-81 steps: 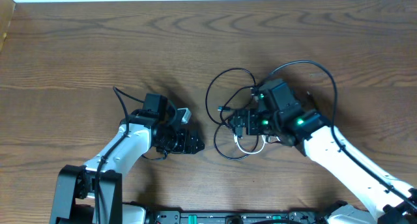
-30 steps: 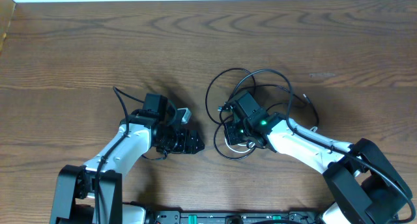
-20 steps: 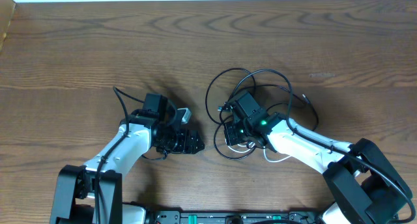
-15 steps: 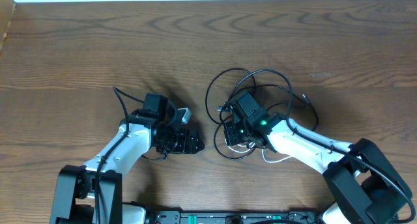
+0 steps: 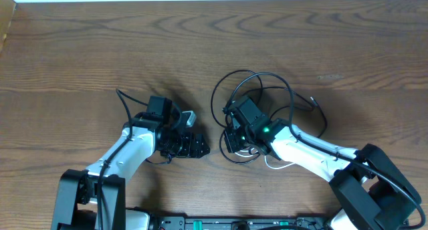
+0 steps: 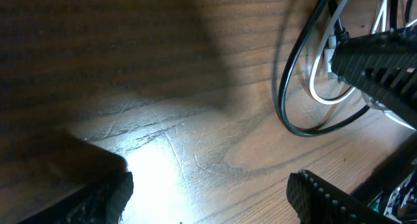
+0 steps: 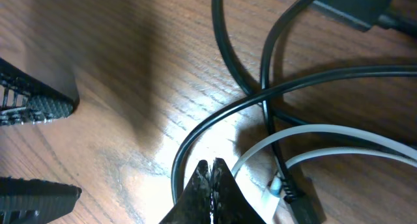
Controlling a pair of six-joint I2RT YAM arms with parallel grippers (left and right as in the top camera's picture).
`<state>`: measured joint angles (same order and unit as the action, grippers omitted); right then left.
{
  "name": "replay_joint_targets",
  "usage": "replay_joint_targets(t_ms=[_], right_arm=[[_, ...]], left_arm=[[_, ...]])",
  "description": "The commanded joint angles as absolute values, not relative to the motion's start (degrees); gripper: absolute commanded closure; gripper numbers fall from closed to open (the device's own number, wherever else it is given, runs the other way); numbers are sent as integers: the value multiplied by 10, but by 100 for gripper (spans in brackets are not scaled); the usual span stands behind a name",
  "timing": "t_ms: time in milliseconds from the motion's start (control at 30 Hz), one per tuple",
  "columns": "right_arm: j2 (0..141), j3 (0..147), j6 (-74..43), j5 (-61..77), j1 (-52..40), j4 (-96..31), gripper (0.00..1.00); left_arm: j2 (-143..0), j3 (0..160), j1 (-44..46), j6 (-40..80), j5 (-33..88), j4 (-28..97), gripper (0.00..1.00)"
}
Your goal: Untangle cables
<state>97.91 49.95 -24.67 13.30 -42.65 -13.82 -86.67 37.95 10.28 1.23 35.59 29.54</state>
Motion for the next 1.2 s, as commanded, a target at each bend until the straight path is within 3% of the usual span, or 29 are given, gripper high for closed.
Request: replay_joint_targets(t_ms=[0, 300, 1167], right_arm=[[986, 501, -230, 137, -432, -136, 99], [986, 501, -196, 200, -432, -117, 99], [986, 501, -196, 216, -432, -109, 99]], left_arm=[[-875, 376, 100, 3, 308, 293, 18], [-874, 376, 100, 3, 308, 293, 17], [-875, 376, 100, 3, 308, 291, 17]])
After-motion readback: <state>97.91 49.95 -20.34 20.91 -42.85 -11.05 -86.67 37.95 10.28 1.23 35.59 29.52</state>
